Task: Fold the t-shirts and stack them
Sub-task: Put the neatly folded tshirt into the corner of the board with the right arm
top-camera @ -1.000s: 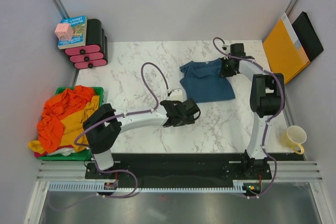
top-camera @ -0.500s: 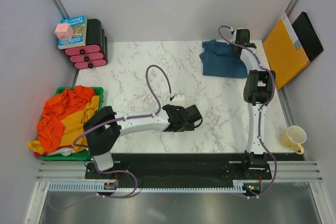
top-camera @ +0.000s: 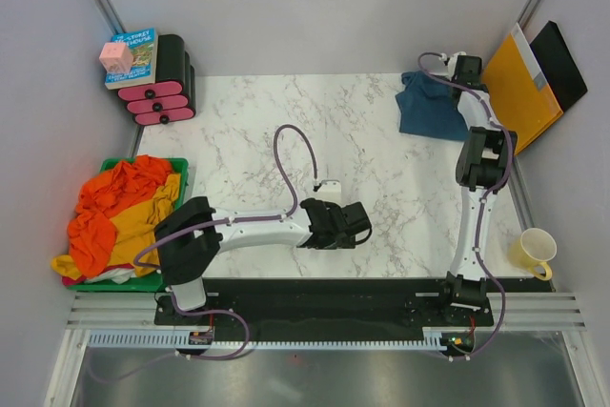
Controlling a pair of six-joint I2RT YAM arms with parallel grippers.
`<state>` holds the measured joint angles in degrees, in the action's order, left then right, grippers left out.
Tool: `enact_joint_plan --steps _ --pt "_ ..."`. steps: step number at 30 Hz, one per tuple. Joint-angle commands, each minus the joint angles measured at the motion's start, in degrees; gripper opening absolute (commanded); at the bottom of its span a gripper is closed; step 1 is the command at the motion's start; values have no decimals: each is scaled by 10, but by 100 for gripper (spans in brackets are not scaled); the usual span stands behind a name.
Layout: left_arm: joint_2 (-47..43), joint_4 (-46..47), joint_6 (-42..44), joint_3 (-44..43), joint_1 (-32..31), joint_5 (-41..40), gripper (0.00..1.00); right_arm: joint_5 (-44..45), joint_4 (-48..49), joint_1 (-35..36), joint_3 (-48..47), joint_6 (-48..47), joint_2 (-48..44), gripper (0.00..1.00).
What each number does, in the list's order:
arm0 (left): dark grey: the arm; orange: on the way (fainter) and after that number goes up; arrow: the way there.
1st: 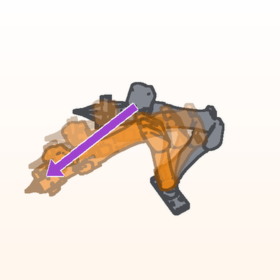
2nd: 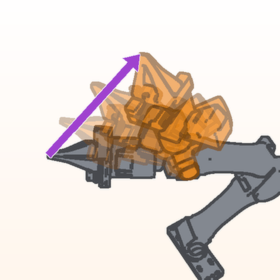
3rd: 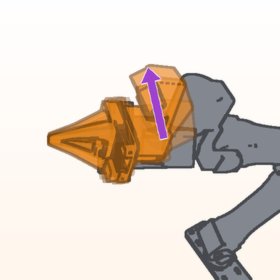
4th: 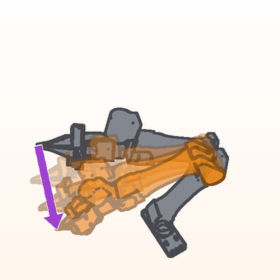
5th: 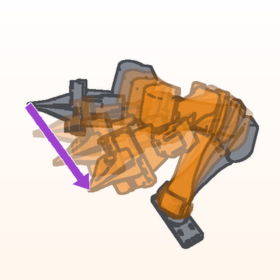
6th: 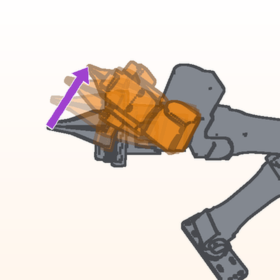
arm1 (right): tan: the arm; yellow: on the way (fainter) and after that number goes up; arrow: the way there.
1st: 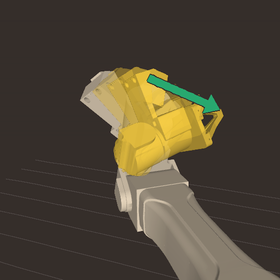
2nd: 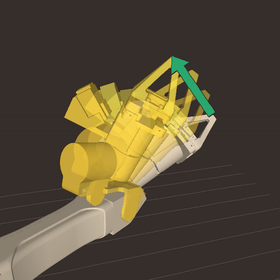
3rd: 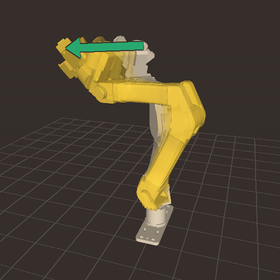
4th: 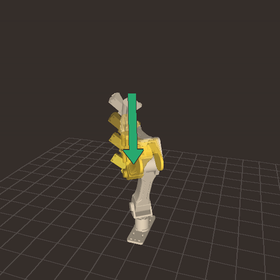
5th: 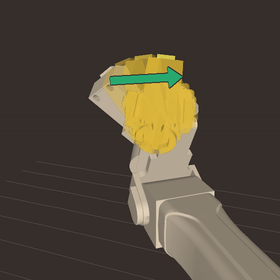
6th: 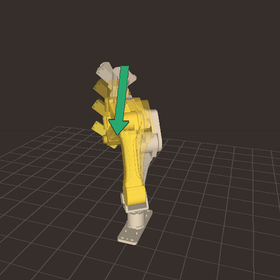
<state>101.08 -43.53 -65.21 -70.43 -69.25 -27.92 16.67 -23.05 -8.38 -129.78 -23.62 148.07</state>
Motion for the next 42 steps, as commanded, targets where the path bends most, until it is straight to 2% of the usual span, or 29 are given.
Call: enact_joint_plan --steps 1,5,16,24,26,27,29,30,33,36,40,41,42 --pt "19 -10 -35 -11 -18 2 100 25 57 -16 9 -93 -4 0" --pt "34 -17 -41 -29 -27 5 100 29 85 -16 18 -115 -5 0" --pt "76 -23 -40 -85 -42 9 100 -8 85 -14 69 -76 -32 0" --pt "92 -30 -33 -108 -50 11 100 4 92 -14 91 -51 -26 0" --pt "92 -30 -34 -108 -51 12 100 6 92 -14 89 -33 -29 9" --pt "92 -31 -34 -108 -52 14 100 6 95 -14 89 -23 -30 27" --pt "93 -31 -34 -110 -54 13 100 -1 117 -15 108 12 -54 39" --pt "93 -31 -34 -110 -55 11 100 -21 124 -17 119 25 -66 52" --pt "95 -30 -32 -115 -58 7 100 -52 137 -15 139 63 -110 67" --pt "98 -30 -30 -120 -59 5 100 -61 132 -10 133 84 -132 72" --pt "97 -31 -31 -118 -62 1 100 -115 121 -8 170 107 -181 71" --pt "97 -31 -31 -115 -61 1 100 -134 121 -8 186 110 -191 69" --pt "96 -30 -33 -113 -62 1 100 -158 116 -8 200 115 -200 57"
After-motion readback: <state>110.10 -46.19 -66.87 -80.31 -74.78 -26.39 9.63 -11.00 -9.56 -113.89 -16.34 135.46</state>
